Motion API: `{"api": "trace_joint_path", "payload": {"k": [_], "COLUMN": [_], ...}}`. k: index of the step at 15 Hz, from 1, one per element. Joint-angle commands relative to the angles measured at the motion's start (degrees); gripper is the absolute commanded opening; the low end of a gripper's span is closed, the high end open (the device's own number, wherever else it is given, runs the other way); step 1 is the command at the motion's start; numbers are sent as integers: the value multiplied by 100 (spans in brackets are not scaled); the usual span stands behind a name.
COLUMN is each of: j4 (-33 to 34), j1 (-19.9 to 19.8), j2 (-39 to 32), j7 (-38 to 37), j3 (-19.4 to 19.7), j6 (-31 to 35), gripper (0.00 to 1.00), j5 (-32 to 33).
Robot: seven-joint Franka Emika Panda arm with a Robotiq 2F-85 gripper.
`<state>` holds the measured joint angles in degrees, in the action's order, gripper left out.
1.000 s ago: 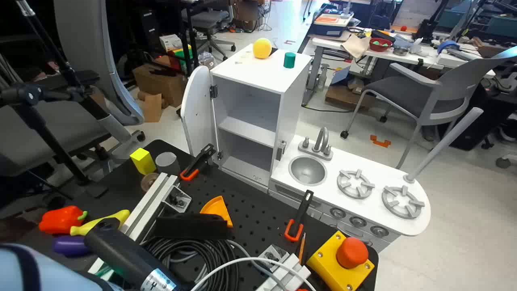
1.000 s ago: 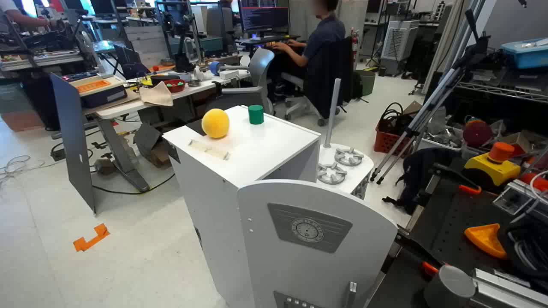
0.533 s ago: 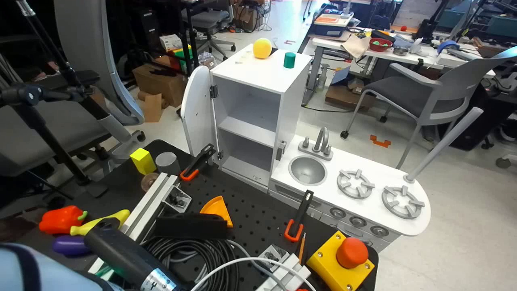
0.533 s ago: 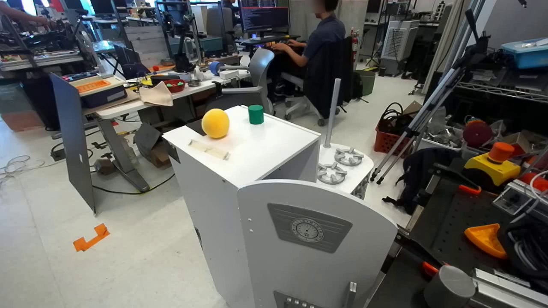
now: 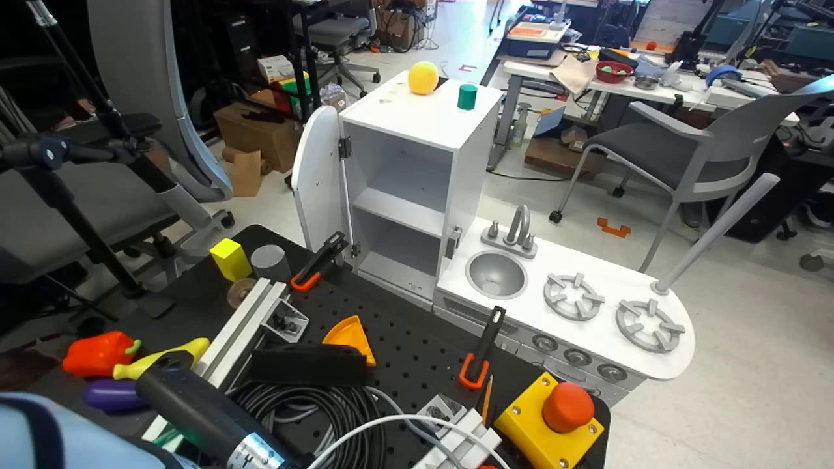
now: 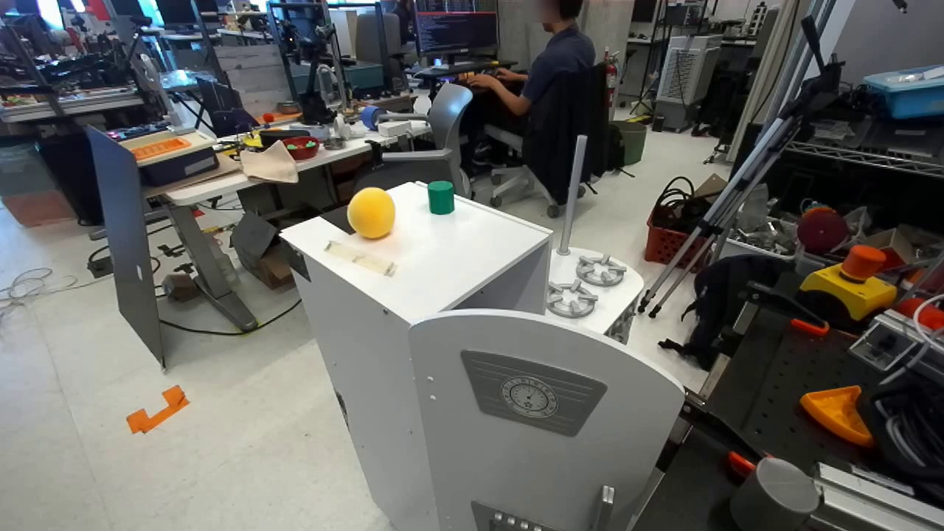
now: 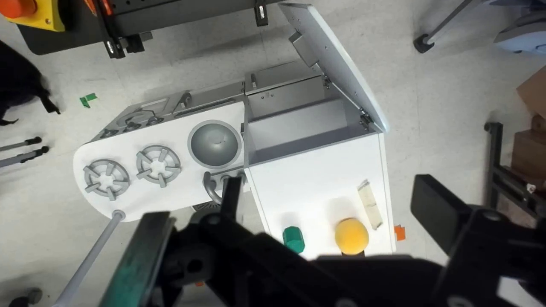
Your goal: Move the green object closer to you
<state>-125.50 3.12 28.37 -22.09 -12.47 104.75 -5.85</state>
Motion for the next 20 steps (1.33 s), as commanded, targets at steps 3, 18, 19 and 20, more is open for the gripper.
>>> {"api": "trace_joint_path", "payload": {"k": [3,18,19,20], "j4": [1726,5915,6192,6455], "j1": [-152,-75,-76,-83], "j2": [-1877,-6515,-6785,-7025], "j7": [404,-1049,-1201,-1344], "j3": [493,1122,1151,1171], "j6": [-437,-554,-581,-634], "gripper": [100,100,100,100], "j5": [-84,-899,-906,-910]}}
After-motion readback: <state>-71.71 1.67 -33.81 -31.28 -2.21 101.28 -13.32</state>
